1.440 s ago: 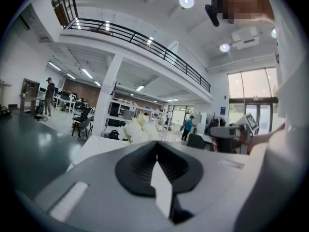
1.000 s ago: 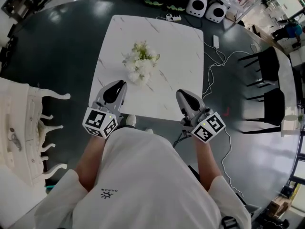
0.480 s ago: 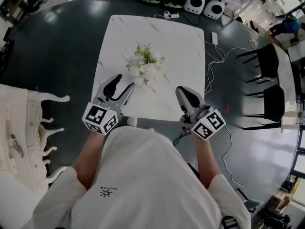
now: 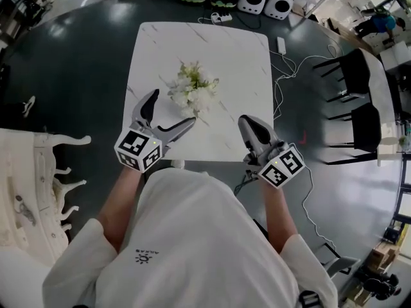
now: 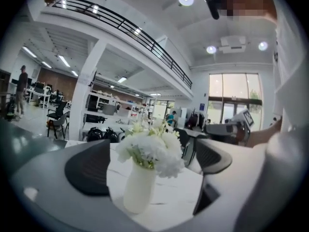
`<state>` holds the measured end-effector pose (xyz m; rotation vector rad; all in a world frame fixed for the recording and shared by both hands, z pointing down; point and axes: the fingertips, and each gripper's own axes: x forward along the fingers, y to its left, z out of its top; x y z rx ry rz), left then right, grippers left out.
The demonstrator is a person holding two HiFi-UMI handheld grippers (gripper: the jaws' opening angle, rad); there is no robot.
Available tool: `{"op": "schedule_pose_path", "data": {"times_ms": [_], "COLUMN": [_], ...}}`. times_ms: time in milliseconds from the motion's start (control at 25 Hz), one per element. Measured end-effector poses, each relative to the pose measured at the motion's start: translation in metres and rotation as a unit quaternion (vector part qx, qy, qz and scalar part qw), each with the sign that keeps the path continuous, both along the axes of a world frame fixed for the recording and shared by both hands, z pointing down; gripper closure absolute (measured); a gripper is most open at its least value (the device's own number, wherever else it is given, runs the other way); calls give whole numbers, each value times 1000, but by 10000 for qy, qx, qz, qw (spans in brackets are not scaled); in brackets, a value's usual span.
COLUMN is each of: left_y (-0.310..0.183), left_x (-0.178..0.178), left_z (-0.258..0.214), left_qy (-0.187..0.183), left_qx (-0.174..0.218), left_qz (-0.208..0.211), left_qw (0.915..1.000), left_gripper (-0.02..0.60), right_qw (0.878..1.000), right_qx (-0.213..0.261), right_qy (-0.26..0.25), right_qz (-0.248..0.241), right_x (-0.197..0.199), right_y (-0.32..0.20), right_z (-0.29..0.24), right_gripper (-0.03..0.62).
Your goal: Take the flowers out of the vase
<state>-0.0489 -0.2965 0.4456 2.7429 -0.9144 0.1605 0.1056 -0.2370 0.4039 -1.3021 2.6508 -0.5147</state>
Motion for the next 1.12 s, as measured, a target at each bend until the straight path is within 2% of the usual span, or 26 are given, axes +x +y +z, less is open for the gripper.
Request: {"op": "schedule_pose_path", "data": {"times_ms": [120, 360, 680, 960, 1120], "left_y": [1, -4, -17, -30, -37], "left_x": [10, 29, 39, 44, 43], "left_z": [16, 47, 58, 62, 59], "left_qy": [-401, -976, -1123, -972, -849], "left_qx": [105, 479, 668, 593, 554], "left_qz": [115, 273, 66, -91, -166], "left_qw": [9991, 9937, 9914, 9934, 9947], "left_gripper": [21, 18, 23, 34, 74], "right_qw": [10000, 9996, 9990, 9989, 9988], "right_qx": [-20, -69, -118, -131, -147], "right_qy": [10, 30, 74, 69, 64], "right_qz": [90, 266, 421, 452, 469], "right_x": [1, 8, 16, 18, 20], "right_y": [1, 4, 11, 13, 12], "right_z": [1, 5, 8, 9, 12], "right_gripper": [592, 592, 592, 592, 592]}}
